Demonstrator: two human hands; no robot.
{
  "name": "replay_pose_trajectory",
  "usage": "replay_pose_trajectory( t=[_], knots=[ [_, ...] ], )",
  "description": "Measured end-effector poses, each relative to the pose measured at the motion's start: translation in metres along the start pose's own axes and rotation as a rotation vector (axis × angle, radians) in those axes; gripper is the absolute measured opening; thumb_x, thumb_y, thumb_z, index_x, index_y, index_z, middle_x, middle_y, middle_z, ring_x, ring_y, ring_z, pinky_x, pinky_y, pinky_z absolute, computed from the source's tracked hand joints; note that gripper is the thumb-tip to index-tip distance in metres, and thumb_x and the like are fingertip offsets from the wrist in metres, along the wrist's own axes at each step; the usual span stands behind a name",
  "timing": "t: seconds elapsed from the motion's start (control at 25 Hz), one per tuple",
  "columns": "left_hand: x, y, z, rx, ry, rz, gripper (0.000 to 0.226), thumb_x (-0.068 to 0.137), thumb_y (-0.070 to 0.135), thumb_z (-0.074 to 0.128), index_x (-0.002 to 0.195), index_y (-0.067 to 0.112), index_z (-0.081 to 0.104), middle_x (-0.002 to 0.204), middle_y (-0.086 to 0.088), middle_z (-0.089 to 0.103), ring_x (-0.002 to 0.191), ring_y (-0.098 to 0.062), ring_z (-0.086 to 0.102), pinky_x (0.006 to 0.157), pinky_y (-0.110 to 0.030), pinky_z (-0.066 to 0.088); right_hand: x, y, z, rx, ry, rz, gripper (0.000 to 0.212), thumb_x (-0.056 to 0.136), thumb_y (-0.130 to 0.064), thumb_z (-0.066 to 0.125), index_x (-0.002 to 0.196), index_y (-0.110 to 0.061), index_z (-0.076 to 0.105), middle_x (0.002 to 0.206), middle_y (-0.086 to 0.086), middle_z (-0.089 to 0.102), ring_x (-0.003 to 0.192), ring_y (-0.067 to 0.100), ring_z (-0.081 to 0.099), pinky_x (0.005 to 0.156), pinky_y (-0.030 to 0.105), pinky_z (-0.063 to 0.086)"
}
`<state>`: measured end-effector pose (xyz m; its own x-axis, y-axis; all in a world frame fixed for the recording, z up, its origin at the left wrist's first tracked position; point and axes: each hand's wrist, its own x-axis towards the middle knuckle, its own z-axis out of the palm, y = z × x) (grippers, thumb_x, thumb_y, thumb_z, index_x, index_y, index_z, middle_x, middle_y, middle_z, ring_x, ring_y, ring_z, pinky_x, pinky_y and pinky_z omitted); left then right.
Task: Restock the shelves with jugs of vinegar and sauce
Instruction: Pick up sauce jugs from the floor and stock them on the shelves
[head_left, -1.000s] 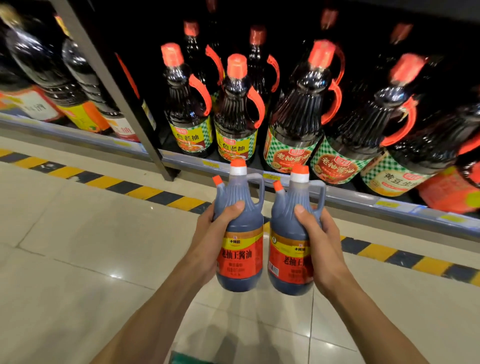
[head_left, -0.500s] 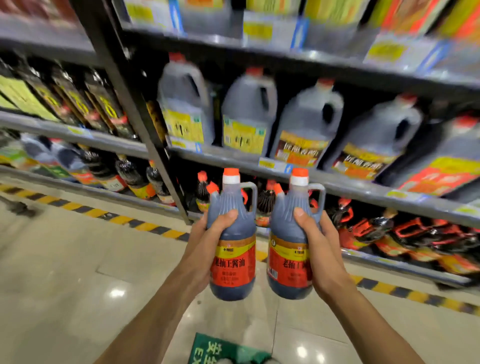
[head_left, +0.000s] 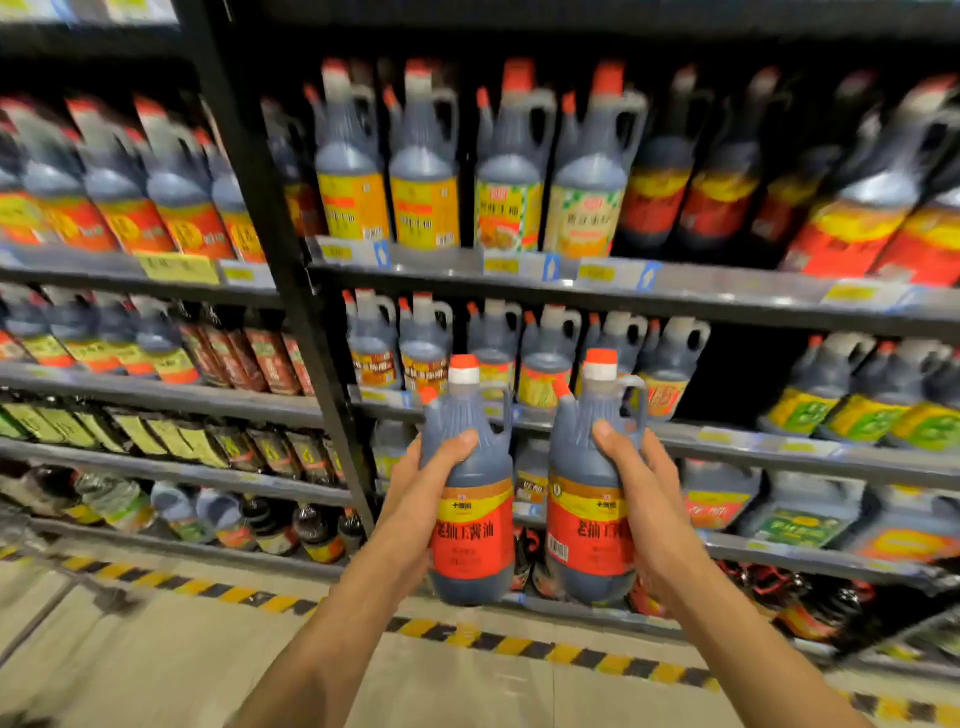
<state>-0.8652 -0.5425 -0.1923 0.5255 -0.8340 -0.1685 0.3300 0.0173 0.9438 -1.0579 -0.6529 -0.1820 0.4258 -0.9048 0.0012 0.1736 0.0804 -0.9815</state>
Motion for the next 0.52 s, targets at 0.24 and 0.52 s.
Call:
replay_pose_trajectory(
  t=[0.24, 0.52],
  knots=[
    [-0.025, 0.086, 0.043, 0.007, -0.097, 0.042, 0.068, 0.062, 0.054, 0.084, 0.123, 0.027, 0.069, 0.106, -0.009, 0.08, 0.09, -0.032, 0.078, 0.068, -0.037, 0.061, -0.021, -0.094, 0.006, -0.032, 0.034, -0.069, 0.046, 0.086, -0.049, 0.069, 0.126, -0.028, 0.067, 0.11, 0.003, 0.08, 0.091, 0.026, 0.078, 0.065, 0.033, 0.064],
    [-0.019, 0.124, 0.085, -0.042, -0.208, 0.042, 0.055, 0.073, 0.045, 0.08, 0.12, 0.019, 0.07, 0.102, -0.012, 0.08, 0.086, -0.032, 0.079, 0.063, -0.034, 0.061, -0.02, -0.143, -0.014, -0.066, 0.133, -0.078, 0.056, 0.077, -0.059, 0.071, 0.121, -0.024, 0.067, 0.104, 0.004, 0.08, 0.088, 0.028, 0.079, 0.072, 0.041, 0.061]
  ],
)
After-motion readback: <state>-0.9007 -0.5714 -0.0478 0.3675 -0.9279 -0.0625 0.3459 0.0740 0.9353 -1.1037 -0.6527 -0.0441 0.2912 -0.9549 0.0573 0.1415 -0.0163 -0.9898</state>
